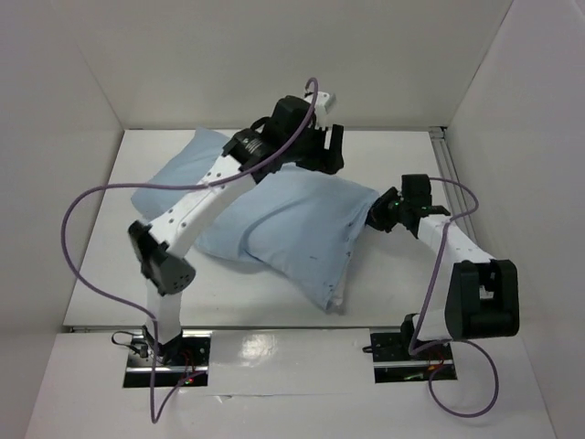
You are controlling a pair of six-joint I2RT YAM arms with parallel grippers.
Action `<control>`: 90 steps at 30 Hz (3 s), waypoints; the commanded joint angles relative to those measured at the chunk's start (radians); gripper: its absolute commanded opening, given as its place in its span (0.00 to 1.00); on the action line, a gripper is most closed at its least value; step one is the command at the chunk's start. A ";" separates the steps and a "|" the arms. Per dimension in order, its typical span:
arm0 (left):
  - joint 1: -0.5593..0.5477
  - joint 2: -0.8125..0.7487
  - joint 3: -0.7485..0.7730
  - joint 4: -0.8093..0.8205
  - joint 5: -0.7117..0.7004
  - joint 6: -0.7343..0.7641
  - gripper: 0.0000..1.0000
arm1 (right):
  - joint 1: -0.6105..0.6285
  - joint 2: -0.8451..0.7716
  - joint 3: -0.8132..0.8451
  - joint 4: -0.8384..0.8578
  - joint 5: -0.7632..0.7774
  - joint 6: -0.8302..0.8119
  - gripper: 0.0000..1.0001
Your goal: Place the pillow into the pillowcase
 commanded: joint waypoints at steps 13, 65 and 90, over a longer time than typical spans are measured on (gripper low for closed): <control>-0.531 -0.422 -0.709 -0.115 -0.457 -0.412 0.90 | -0.209 -0.574 -0.249 -0.281 -0.274 -0.364 0.62; -0.678 -0.374 -0.344 -0.037 -0.200 -0.253 0.93 | 0.157 -0.376 -0.218 -0.005 0.061 -0.160 0.65; 0.236 -1.071 -1.272 -0.185 -0.432 -0.461 0.82 | 0.533 0.030 0.184 0.059 -0.018 -0.523 0.91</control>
